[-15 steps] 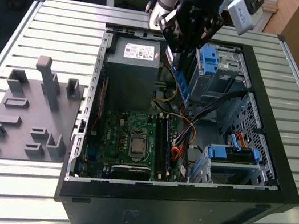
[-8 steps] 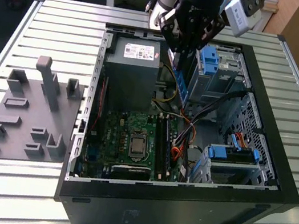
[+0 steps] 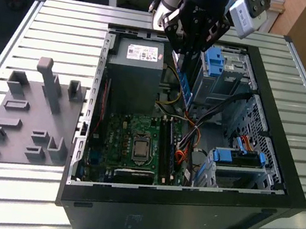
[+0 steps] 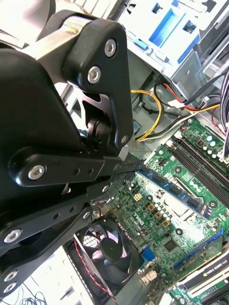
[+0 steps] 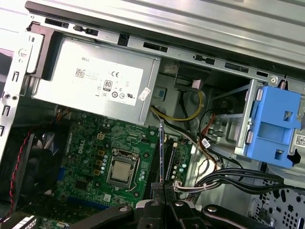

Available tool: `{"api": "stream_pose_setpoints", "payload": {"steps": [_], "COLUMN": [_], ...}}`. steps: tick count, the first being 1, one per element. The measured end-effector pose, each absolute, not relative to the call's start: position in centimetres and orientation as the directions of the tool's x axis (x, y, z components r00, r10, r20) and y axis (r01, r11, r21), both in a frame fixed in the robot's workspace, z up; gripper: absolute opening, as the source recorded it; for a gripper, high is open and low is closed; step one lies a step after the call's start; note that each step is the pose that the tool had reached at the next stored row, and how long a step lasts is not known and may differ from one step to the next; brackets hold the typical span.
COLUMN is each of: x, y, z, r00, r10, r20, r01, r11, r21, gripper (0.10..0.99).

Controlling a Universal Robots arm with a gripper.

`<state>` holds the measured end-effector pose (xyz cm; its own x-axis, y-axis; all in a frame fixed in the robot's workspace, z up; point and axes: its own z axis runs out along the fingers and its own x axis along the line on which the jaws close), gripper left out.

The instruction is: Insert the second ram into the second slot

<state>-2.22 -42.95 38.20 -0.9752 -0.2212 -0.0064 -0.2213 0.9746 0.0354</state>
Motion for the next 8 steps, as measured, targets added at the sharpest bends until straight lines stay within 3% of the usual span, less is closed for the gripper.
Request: {"api": "stream_pose_setpoints", "payload": {"steps": [8], "x": [-2.22], "y": [-42.95], "z": [38.12], "r00": [-0.978], "r10": [-0.209], "r20": [-0.006], "r01": [-0.209], "r11": [0.977], "r21": [0.035], "gripper": [0.114]}}
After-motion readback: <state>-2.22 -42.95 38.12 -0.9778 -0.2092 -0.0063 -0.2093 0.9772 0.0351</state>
